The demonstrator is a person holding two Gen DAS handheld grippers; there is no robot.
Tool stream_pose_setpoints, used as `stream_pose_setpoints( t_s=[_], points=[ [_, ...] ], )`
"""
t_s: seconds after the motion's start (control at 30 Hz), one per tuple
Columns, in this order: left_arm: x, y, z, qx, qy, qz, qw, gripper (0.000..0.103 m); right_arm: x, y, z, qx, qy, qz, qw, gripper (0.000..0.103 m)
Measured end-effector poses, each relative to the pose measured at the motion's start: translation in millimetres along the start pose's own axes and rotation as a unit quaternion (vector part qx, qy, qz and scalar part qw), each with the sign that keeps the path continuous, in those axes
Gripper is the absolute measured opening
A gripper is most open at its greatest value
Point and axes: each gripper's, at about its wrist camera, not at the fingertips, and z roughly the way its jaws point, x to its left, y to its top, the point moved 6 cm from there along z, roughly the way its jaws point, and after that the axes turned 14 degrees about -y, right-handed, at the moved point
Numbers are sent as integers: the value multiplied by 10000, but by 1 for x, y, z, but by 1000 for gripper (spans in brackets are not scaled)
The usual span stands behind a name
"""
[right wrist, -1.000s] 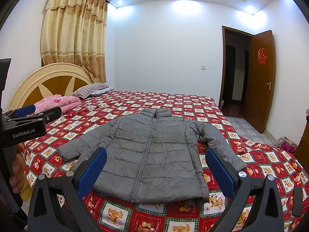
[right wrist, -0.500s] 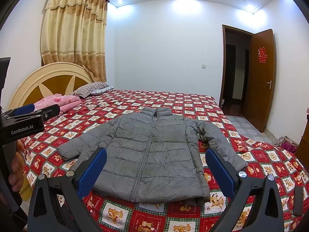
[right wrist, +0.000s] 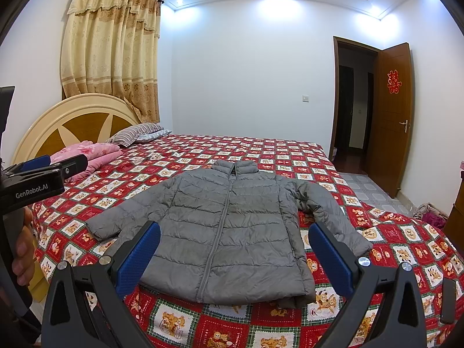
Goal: Fold large clothes
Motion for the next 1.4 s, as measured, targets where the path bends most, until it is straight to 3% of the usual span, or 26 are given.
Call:
stream_pose_setpoints(
  t_s=[1.17, 1.4],
  points=[
    [6, -2, 0, -18, 34, -15, 10000, 103, 1, -2, 2, 8, 17, -5, 10000, 102],
    [22, -16, 34, 177, 126, -14, 9998, 103, -4, -18, 33, 219, -52, 72, 9997, 102]
  ],
)
